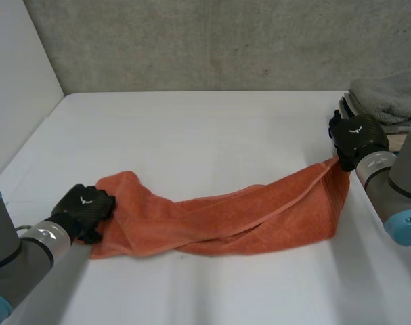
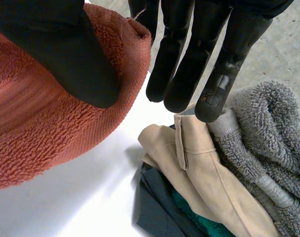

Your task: Fold the laundry.

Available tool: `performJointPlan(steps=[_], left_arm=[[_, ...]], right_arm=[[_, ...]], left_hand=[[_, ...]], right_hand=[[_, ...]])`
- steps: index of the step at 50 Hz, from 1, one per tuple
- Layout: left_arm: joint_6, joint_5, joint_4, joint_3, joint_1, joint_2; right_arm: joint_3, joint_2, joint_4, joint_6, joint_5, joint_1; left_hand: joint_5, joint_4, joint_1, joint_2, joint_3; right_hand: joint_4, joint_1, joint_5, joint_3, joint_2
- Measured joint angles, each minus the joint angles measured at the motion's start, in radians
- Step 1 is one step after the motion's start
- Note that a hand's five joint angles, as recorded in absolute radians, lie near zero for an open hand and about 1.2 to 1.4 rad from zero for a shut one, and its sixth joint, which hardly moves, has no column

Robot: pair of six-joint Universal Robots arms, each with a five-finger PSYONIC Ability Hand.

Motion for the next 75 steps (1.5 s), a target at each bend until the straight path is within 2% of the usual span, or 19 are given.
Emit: performJointPlan(steps=[6, 8, 11, 13, 26, 28, 31, 32, 34, 36, 45, 50, 52, 54, 59, 72, 75], left_arm=[[0.0, 0.0, -0.001, 0.008, -0.002, -0.013], [0.001, 0.0, -0.001, 0.011, -0.002, -0.015], [0.002, 0.0, -0.005, 0.013, -0.005, -0.015], [0.002, -0.002, -0.008, 0.011, -0.007, -0.011], [-0.001, -0.005, -0.025, -0.013, -0.004, 0.039], [-0.002, -0.004, -0.024, -0.012, -0.002, 0.037], [-0.002, -0.002, -0.02, -0.005, 0.001, 0.026], [-0.002, -0.002, -0.02, -0.005, 0.001, 0.026], [-0.002, -0.002, -0.017, 0.004, 0.001, 0.01], [-0.001, -0.002, -0.014, 0.017, 0.0, -0.008], [0.001, -0.009, -0.02, 0.059, -0.008, -0.05], [-0.001, -0.012, -0.034, 0.061, -0.008, -0.02], [-0.003, -0.011, -0.049, 0.054, -0.007, 0.014], [-0.006, -0.009, -0.062, 0.045, -0.006, 0.04], [-0.01, -0.007, -0.085, 0.014, -0.003, 0.076], [-0.01, -0.006, -0.078, 0.001, 0.016, 0.009], [-0.01, -0.006, -0.071, 0.012, 0.017, -0.009]], right_arm=[[0.003, -0.002, 0.0, 0.0, 0.001, -0.001], [0.004, -0.003, 0.001, 0.0, 0.001, -0.001], [0.005, -0.005, 0.001, 0.0, 0.001, -0.001], [0.007, -0.006, 0.001, 0.001, 0.001, -0.001], [0.016, -0.01, 0.002, 0.0, -0.001, 0.005], [0.016, -0.01, 0.002, 0.0, -0.001, 0.006], [0.018, -0.01, 0.002, -0.001, -0.001, 0.007], [0.018, -0.01, 0.002, -0.001, -0.001, 0.007], [0.019, -0.01, 0.002, -0.001, -0.001, 0.008], [0.021, -0.01, 0.002, -0.001, -0.002, 0.008], [0.021, -0.014, 0.003, -0.002, 0.001, 0.003], [0.016, -0.054, 0.041, -0.01, 0.001, 0.0], [0.013, -0.077, 0.065, -0.012, -0.001, 0.0], [0.012, -0.098, 0.089, -0.012, -0.005, 0.002], [0.016, -0.117, 0.114, -0.011, -0.015, 0.007], [0.024, -0.097, 0.115, -0.019, -0.027, 0.011], [0.026, -0.094, 0.114, -0.019, -0.026, 0.011]], left_hand=[[0.054, 0.06, 0.042, 0.057, 0.056], [0.043, 0.042, 0.032, 0.037, 0.041], [-0.122, -0.134, -0.136, -0.139, -0.134], [-0.166, -0.181, -0.147, -0.182, -0.176], [-0.179, -0.194, -0.165, -0.191, -0.186], [-0.14, -0.151, -0.134, -0.152, -0.15], [0.05, 0.044, 0.065, 0.043, 0.043], [0.05, 0.044, 0.065, 0.043, 0.043], [0.241, 0.236, 0.262, 0.241, 0.238], [0.324, 0.331, 0.308, 0.326, 0.322], [0.326, 0.351, 0.308, 0.348, 0.343], [0.326, 0.351, 0.308, 0.348, 0.343], [0.266, 0.269, 0.252, 0.268, 0.266], [0.061, 0.052, 0.015, 0.037, 0.04], [-0.201, -0.211, -0.213, -0.209, -0.203], [-0.233, -0.24, -0.223, -0.238, -0.233], [-0.181, -0.19, -0.19, -0.19, -0.192]], right_hand=[[0.0, 0.0, 0.0, 0.0, 0.0], [0.0, 0.0, 0.0, 0.0, 0.0], [0.0, 0.0, 0.0, 0.0, 0.0], [0.0, 0.0, 0.0, 0.0, 0.0], [0.0, 0.0, 0.0, 0.0, 0.0], [0.0, 0.0, 0.0, 0.0, 0.0], [0.0, 0.0, 0.0, 0.0, 0.0], [0.0, 0.0, 0.0, 0.0, 0.0], [0.0, 0.0, 0.0, 0.0, 0.0], [0.0, 0.0, 0.0, 0.0, 0.0], [0.0, 0.0, 0.0, 0.0, 0.0], [0.0, 0.0, 0.0, 0.0, 0.0], [0.0, 0.0, 0.0, 0.0, 0.0], [0.0, 0.0, 0.0, 0.0, 0.0], [0.0, 0.0, 0.0, 0.0, 0.0], [0.0, 0.0, 0.0, 0.0, 0.0], [0.0, 0.0, 0.0, 0.0, 0.0]])
